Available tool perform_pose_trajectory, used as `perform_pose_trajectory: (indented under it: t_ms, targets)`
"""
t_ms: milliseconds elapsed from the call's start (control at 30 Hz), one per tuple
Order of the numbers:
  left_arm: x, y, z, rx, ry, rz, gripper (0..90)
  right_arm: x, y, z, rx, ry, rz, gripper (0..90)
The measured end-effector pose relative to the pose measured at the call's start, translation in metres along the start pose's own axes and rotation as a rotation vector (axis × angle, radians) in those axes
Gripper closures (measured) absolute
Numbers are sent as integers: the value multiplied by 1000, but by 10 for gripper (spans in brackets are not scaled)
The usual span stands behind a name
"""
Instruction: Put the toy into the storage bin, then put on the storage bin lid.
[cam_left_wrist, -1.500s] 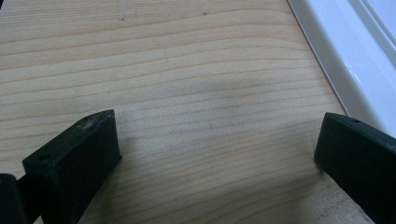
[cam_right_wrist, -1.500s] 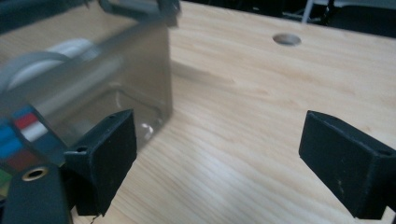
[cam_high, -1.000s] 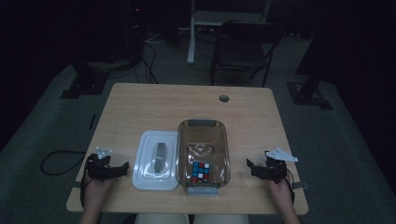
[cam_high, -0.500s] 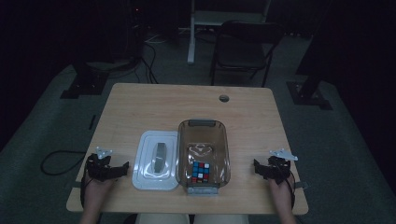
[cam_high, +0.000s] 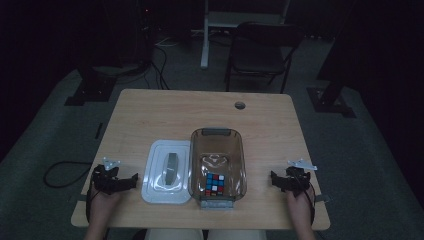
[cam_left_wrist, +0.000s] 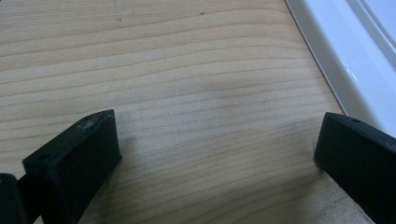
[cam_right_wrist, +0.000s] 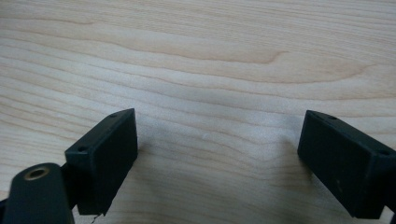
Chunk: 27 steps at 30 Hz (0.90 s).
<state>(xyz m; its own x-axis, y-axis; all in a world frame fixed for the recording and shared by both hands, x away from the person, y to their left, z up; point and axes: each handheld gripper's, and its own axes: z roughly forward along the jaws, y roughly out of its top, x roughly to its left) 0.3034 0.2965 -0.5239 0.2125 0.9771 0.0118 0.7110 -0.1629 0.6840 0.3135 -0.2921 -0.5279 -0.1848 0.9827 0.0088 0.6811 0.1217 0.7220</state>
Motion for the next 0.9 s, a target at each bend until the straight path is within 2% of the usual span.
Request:
perform_pose_trajectory:
  t_ms: [100,200,433,733,833,900]
  targets:
    - [0,0,-1,6,-7,6,8,0,0,0,0,0,0,119]
    - [-1,1,-3,28,-9,-6,9,0,0,0,0,0,1,119]
    - [-12,7,-11,38,-21,19,14,0,0,0,0,0,0,119]
    - [-32,17,-22,-12,-111,44,14,0,0,0,1,1,1,119]
    - [-38,20,-23,-14,-131,63,14,0,0,0,1,1,1,119]
    - [-48,23,-25,-13,-154,88,14,0,0,0,1,1,1,119]
